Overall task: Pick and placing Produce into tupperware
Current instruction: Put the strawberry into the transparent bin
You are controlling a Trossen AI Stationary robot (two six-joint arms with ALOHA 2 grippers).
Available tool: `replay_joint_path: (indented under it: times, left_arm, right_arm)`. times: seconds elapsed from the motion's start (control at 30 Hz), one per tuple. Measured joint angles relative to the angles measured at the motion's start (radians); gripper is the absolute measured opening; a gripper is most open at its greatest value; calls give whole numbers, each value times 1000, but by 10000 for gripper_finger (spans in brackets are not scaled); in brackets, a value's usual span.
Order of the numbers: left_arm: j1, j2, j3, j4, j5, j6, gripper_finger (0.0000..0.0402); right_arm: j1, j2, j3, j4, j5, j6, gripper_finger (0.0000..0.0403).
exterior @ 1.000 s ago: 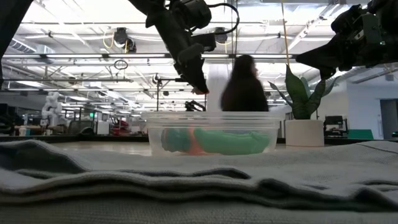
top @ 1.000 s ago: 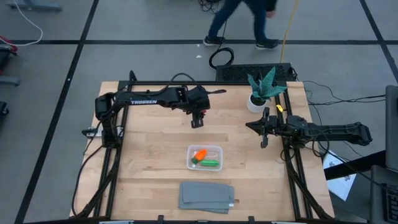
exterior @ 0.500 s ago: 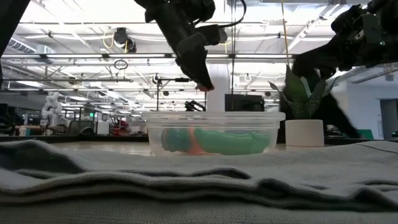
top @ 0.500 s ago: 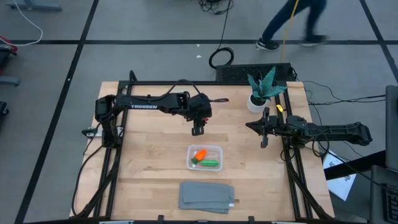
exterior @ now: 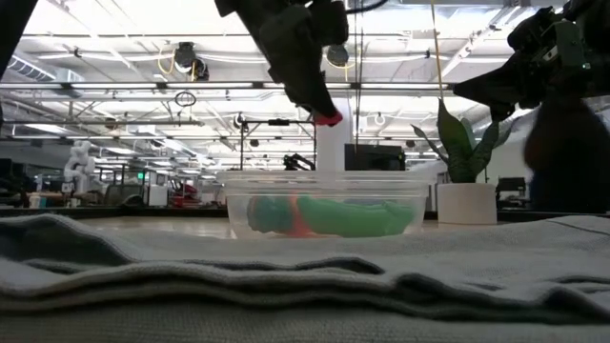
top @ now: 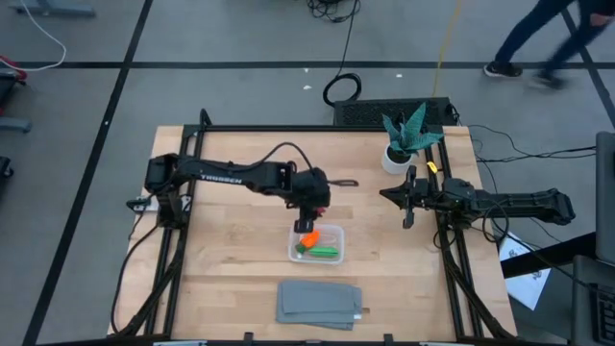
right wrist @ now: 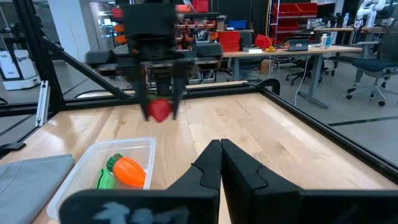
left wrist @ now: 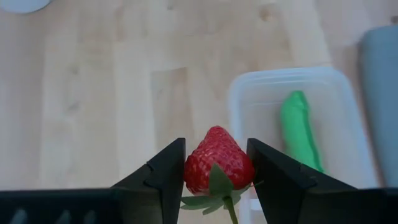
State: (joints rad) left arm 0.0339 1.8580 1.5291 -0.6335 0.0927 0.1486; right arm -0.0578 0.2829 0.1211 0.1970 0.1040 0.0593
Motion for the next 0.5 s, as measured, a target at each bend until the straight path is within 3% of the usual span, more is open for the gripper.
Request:
replay_joint_path:
  times: [0.5]
  left_arm:
    - [-117,1,0,59,-7,2,168]
  right_arm:
    - [0,0,0,1,0,0,0]
